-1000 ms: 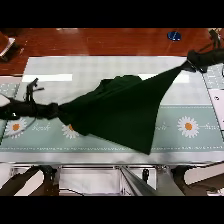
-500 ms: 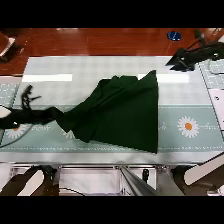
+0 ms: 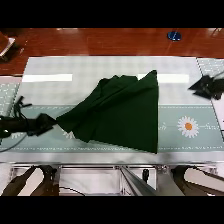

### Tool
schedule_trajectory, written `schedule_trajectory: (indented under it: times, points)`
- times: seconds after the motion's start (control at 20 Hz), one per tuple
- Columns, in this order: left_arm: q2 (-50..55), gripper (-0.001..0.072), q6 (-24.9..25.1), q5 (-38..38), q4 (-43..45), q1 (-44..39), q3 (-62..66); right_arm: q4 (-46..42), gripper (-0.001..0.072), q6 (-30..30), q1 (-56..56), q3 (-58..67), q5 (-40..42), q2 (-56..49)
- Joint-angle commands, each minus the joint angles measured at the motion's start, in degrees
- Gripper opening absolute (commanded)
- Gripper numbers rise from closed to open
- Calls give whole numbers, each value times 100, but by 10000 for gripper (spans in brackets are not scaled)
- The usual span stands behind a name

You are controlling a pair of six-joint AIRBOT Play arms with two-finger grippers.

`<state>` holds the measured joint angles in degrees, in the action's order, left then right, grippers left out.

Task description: Fold the shirts.

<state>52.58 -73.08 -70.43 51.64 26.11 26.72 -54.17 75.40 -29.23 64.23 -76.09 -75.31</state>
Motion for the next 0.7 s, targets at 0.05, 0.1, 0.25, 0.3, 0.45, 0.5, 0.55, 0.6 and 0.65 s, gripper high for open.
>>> schedule_trajectory:
  times: [0.05, 0.1, 0.25, 0.3, 0.45, 0.5, 0.55, 0.6, 0.65]
  points:
    - [0, 507, 404, 514, -804, -308, -990, 575, 417, -529, -164, -2398, 605, 1189]
    - [4, 506, 527, 754, -1086, -433, -1086, 564, 417, -544, -166, -2618, 590, 1290]
    - [136, 492, 833, 1373, -1631, -929, -1156, 328, 416, -487, -164, -3051, 426, 1381]
    - [192, 382, 890, 1537, -1777, -1102, -1154, 44, 415, -345, -162, -3165, 367, 1381]
    - [236, 19, 1102, 1543, -1891, -1290, -1040, -350, 415, -31, -160, -3423, 214, 1381]
    - [236, 19, 1099, 1453, -1891, -1283, -970, -293, 415, -22, -157, -3506, 179, 1381]
    - [236, 19, 1095, 1392, -1891, -1281, -903, -334, 415, 2, -81, -3569, 146, 1379]
    - [236, 19, 1093, 1344, -1891, -1281, -837, -490, 415, 72, 120, -3624, 107, 1379]
    - [236, 19, 1091, 1318, -1891, -1281, -787, -632, 415, 118, 382, -3648, 48, 1368]
